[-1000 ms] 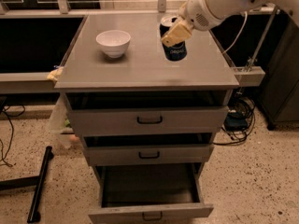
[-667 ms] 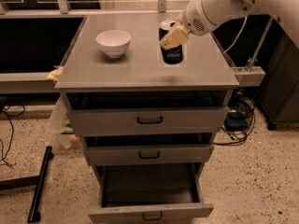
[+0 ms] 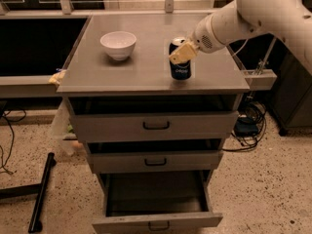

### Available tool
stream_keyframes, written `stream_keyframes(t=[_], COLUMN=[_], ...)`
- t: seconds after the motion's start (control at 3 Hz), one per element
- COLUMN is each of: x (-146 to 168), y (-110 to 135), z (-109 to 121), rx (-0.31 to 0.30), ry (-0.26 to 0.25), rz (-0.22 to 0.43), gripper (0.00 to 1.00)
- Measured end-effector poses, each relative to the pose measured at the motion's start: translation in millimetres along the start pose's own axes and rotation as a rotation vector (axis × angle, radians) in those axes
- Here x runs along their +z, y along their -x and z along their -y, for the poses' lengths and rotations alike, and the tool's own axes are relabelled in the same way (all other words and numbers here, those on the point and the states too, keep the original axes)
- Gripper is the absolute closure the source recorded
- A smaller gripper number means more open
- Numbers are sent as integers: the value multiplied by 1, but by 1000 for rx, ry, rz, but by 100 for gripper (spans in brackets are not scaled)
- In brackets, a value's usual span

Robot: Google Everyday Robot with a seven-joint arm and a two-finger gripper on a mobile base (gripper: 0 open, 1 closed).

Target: Pick pepsi can from bottom drawer and place on counter

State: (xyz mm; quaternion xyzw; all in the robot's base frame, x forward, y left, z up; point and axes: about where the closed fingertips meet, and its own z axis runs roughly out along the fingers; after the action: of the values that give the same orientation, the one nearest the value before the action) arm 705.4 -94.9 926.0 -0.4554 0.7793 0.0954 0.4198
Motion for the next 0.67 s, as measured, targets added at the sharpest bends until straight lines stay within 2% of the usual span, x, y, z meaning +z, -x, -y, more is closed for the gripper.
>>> stream_keyframes(t=[0.33, 0.67], x=[13, 12], y=[-22, -22], z=[0, 1], rx=[68, 78], ry=[0, -1], rz=[15, 17], gripper=[100, 86])
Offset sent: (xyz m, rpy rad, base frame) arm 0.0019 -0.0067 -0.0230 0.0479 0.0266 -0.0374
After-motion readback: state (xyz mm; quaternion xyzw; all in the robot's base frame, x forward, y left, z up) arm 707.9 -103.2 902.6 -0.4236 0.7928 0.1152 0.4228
